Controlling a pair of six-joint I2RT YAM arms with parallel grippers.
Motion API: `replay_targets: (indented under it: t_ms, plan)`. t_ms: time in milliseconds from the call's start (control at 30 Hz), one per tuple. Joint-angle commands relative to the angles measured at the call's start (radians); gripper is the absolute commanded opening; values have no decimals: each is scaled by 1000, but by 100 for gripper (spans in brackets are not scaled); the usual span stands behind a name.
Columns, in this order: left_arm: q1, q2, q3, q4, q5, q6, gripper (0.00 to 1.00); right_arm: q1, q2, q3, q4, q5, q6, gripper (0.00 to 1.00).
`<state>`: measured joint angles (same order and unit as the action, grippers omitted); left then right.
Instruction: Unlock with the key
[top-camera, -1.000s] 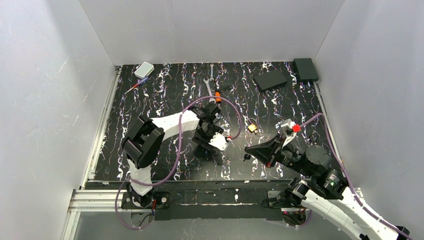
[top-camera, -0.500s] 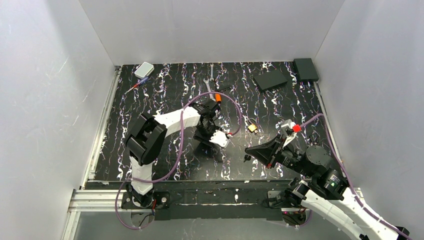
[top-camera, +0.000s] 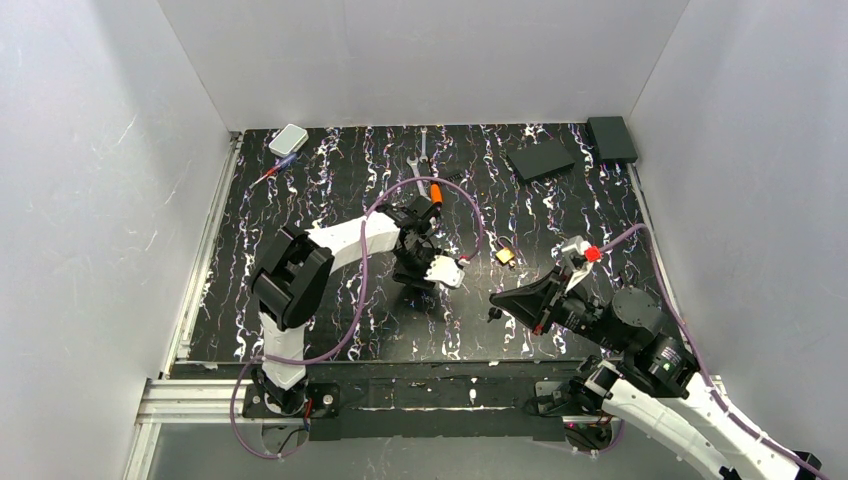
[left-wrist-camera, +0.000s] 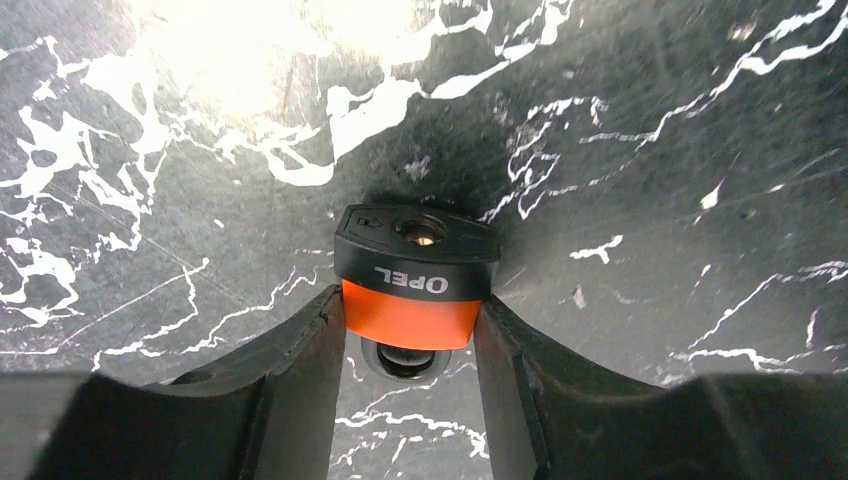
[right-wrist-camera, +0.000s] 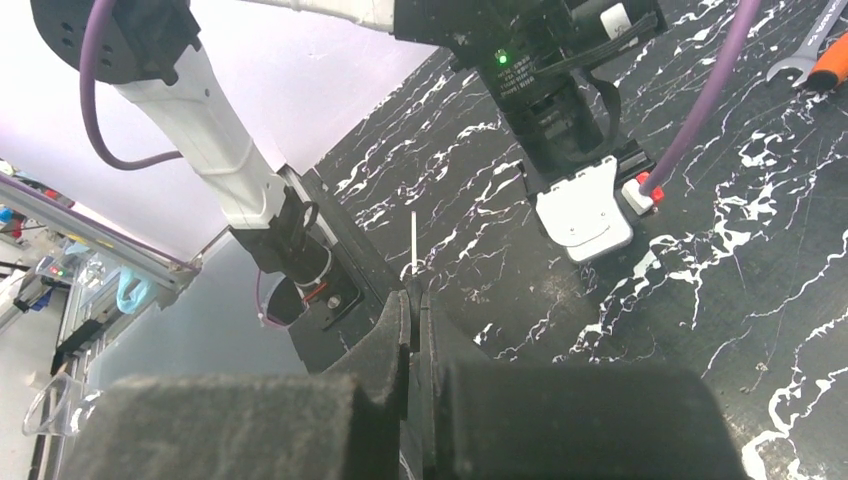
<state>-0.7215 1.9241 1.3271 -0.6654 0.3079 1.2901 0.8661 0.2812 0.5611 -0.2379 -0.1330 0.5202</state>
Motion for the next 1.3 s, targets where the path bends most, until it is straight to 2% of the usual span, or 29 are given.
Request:
replay_targets:
  t_ms: [0,300,433,700,800,900,1000,1100,1267]
  plan:
    - [2,-133,-39,19,129,-80,0,5,23,80,35,10,-27,1]
    - [13,-329,-85,-51,298,-153,0,5,48,171,14,10,-102,1]
    - [23,-394,-100,-53,447,-212,0,5,48,191,30,-20,-140,1]
    - [26,-503,-132,-52,623,-335,0,5,45,193,59,9,-176,1]
    - [25,-576,-193,14,682,-401,0,5,74,200,59,37,-174,1]
    - [25,-664,-294,179,677,-546,0,5,112,213,61,38,-171,1]
    - [24,-734,-365,271,675,-616,0,5,144,231,66,26,-188,1]
    - [24,-792,-388,289,719,-656,0,5,180,263,56,-2,-231,1]
    - [24,-858,-421,283,781,-632,0,5,267,342,5,-91,-353,1]
